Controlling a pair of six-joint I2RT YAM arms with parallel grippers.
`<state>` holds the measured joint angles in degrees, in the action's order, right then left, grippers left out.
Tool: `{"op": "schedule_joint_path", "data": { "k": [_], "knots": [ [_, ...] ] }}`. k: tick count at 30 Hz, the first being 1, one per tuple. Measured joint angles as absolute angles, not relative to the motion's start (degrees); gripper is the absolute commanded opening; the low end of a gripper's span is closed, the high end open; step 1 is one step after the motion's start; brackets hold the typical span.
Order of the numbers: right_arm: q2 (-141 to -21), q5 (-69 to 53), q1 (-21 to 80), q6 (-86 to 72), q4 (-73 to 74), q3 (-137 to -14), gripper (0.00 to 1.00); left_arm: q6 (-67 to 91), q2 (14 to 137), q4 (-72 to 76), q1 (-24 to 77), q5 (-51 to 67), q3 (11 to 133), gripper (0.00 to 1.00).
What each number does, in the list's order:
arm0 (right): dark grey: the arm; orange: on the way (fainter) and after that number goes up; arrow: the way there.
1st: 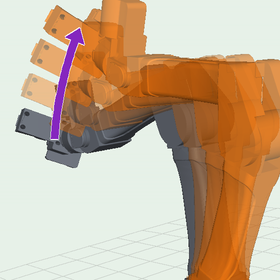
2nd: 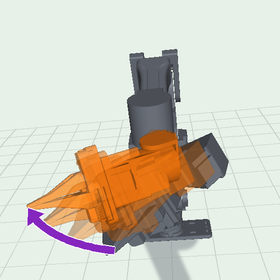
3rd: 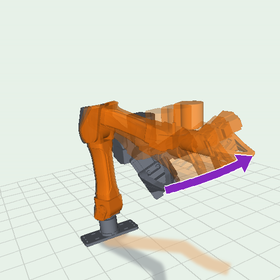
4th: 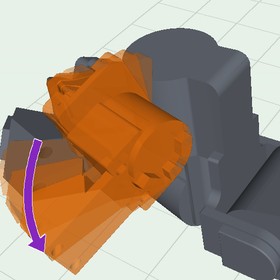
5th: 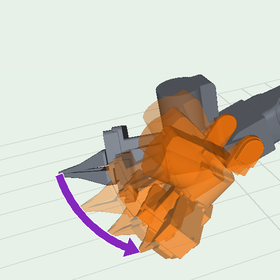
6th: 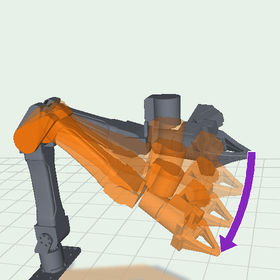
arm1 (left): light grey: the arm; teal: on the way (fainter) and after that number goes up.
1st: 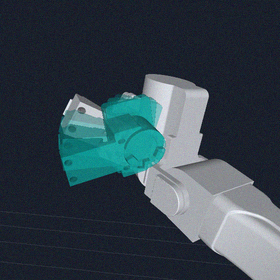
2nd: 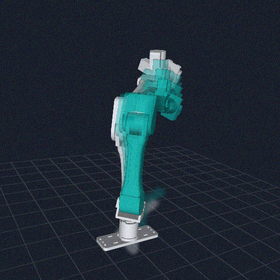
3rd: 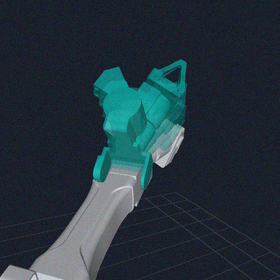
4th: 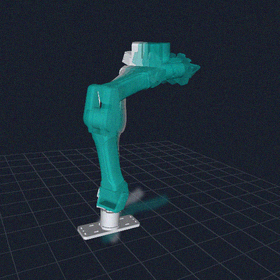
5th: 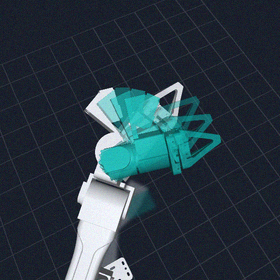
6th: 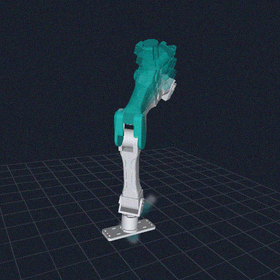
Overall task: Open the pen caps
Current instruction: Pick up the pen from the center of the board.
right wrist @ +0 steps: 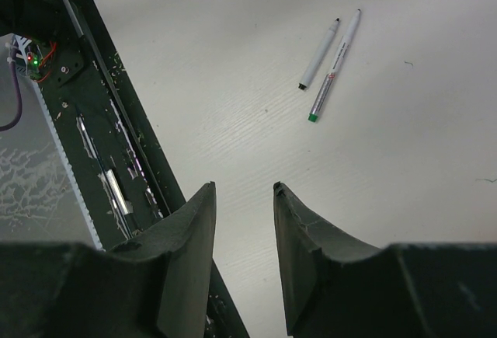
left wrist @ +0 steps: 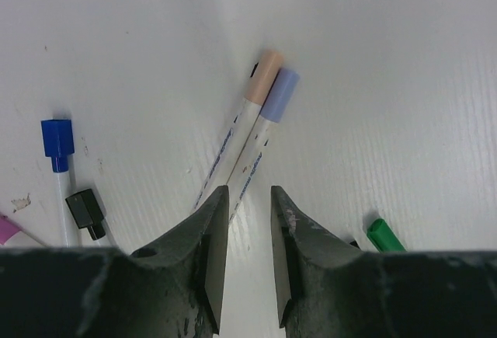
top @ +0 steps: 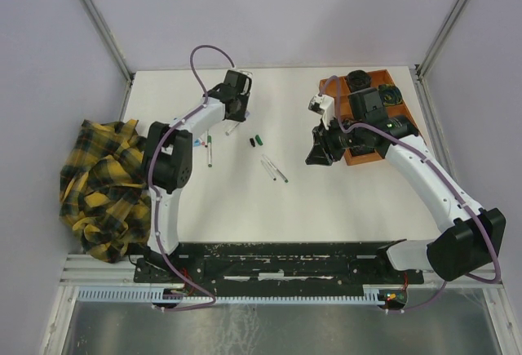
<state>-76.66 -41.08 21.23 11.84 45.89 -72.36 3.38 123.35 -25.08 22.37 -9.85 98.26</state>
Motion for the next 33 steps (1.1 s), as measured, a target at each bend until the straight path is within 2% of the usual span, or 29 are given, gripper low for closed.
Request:
{"op": "schedule_joint_path", "data": {
  "k": [19, 33],
  "knots": [
    [-76.66, -41.08, 21.23, 11.84, 45.87, -72.27, 0.43, 3.31, 127.9, -28.67, 20.99, -8.54, 101.51, 0.38],
    [-76.66, -41.1, 21.23, 11.81, 45.87, -72.18, 0.43, 3.31, 127.92, -28.69, 20.97, -7.09, 101.56, 0.31]
  ]
}}
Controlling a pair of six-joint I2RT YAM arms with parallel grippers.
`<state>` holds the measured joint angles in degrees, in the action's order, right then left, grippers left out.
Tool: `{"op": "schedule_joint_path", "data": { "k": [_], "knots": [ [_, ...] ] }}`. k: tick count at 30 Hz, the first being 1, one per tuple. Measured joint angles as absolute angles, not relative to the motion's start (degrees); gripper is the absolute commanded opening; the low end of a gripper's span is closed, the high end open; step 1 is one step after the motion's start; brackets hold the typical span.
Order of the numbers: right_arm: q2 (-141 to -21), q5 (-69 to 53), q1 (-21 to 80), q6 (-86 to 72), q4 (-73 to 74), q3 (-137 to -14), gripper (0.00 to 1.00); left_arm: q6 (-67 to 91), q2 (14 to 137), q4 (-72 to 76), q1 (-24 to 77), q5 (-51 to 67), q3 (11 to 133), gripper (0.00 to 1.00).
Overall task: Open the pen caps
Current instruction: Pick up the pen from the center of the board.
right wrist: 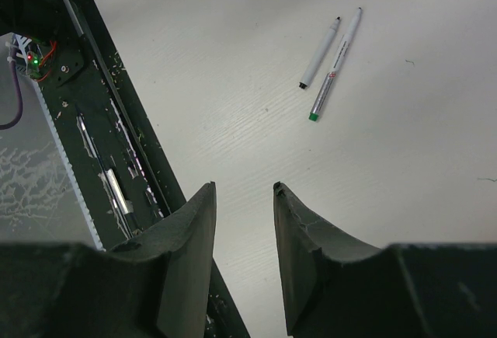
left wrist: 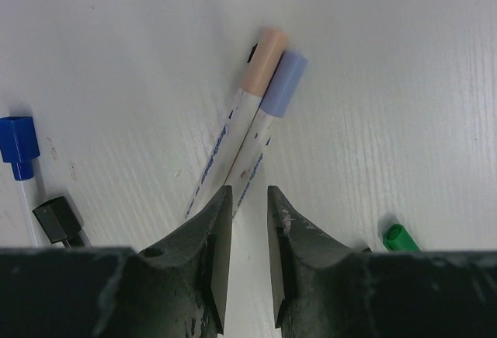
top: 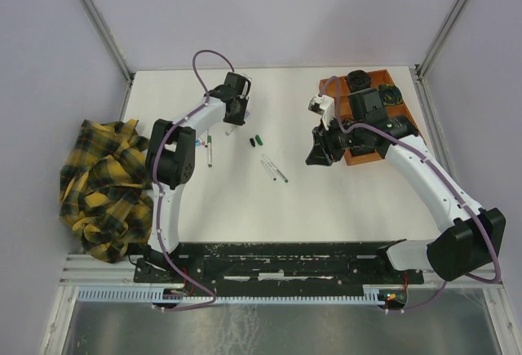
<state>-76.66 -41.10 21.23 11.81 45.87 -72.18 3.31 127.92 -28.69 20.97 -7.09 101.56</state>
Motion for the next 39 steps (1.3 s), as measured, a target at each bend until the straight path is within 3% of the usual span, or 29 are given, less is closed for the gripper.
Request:
{"op": "schedule_joint_path", "data": {
  "k": [15, 27, 39],
  "knots": [
    [-76.66, -41.15, 21.23, 11.81, 45.84, -72.12, 0.43, 3.31, 129.47, -28.91, 20.97, -7.55, 101.71, 0.34],
    [-76.66, -41.19, 21.23, 11.81, 45.84, -72.12, 0.43, 3.31, 129.84, -29.3, 20.97, -7.38, 101.97, 0.27],
    [-76.66, -41.63, 21.19, 11.66, 45.84, -72.12, 0.43, 3.31, 129.4, -27.86, 21.26, -7.66, 100.53, 0.28]
  ]
}}
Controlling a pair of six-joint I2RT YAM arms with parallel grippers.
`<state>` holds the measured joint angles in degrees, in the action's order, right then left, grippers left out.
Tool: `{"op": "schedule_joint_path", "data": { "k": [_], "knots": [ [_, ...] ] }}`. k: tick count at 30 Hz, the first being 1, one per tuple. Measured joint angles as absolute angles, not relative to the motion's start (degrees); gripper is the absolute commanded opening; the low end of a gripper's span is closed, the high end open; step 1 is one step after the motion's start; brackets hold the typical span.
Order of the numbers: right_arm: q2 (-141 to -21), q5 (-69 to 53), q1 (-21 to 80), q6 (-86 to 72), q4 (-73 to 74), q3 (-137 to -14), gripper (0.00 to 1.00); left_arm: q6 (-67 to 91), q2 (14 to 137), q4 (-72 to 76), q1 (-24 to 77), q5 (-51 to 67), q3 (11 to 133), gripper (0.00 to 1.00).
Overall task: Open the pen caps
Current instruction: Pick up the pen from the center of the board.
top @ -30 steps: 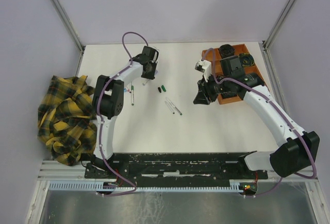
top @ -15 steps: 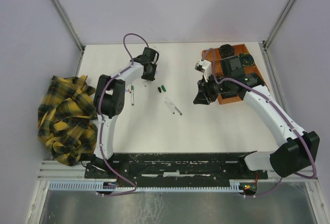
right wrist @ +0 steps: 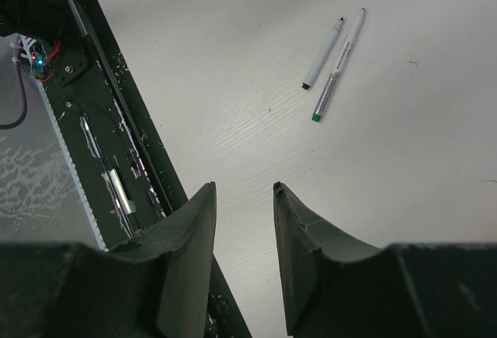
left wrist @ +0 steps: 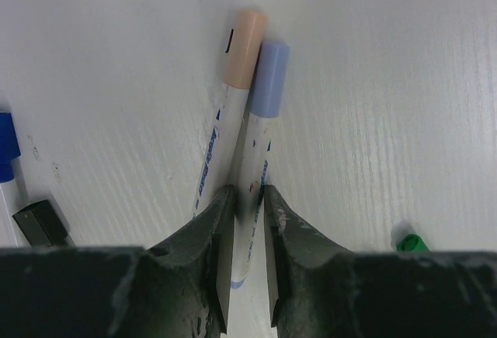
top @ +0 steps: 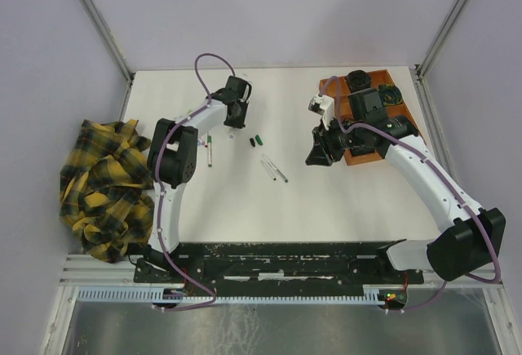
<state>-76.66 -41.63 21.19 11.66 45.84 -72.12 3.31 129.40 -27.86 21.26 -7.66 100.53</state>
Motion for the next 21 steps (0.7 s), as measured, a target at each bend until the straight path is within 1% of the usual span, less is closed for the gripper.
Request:
{"op": "schedule_joint_path", "data": {
  "k": [2, 5, 13, 21],
  "knots": [
    [-76.66, -41.65, 21.15, 11.66, 45.84, -72.12, 0.43, 3.33, 129.23, -27.29, 21.52, -8.12, 100.05, 0.26],
    [-76.66, -41.89, 21.08, 11.64, 45.84, -72.12, 0.43, 3.33, 128.81, -26.35, 21.93, -8.93, 99.11, 0.17],
    [-76.66, -43.24, 20.93, 11.42, 45.84, -72.12, 0.43, 3.36, 125.99, -23.09, 23.31, -10.92, 93.89, 0.03],
    [-76.66, -45.56, 20.93, 10.61, 45.67, -71.99, 0.43, 3.4, 120.95, -21.98, 25.3, -12.49, 86.26, 0.03]
  ]
}}
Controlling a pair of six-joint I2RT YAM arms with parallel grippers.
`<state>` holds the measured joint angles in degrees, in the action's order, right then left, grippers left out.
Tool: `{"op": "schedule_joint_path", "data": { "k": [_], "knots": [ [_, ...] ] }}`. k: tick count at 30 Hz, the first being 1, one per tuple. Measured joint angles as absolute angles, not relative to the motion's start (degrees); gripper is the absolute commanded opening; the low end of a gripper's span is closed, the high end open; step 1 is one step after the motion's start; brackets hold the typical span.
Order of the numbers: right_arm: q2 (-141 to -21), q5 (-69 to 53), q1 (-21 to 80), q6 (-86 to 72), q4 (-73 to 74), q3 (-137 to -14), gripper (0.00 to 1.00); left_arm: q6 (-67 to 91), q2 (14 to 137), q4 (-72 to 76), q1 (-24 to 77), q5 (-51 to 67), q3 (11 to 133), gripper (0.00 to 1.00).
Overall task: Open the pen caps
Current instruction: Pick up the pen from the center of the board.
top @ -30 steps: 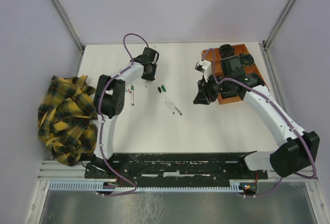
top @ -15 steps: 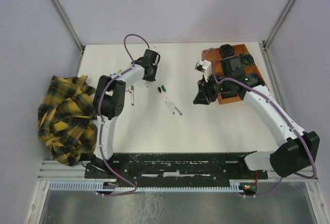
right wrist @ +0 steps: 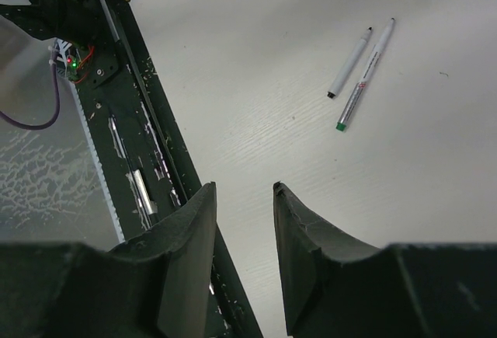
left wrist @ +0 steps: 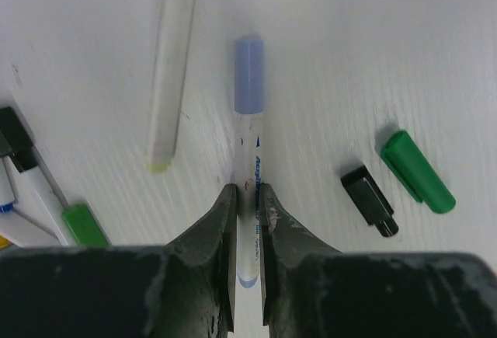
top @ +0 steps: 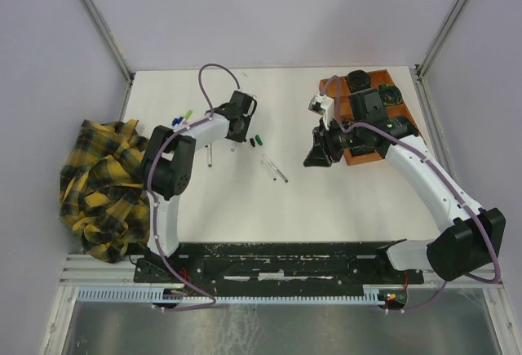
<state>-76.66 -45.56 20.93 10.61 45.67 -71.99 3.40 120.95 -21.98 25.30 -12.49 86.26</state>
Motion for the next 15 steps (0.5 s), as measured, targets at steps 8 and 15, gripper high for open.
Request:
{"op": "schedule_joint_path", "data": {
  "k": [8, 15],
  "knots": [
    [-76.66, -47.97, 20.93, 10.26, 44.45, -70.85, 0.43, 3.53, 113.58, -21.82, 27.53, -12.97, 76.97, 0.03],
    [-76.64, -50.13, 20.71, 9.87, 42.78, -69.47, 0.42, 6.09, 103.7, -18.28, 28.18, -11.99, 68.69, 0.03]
  ]
}}
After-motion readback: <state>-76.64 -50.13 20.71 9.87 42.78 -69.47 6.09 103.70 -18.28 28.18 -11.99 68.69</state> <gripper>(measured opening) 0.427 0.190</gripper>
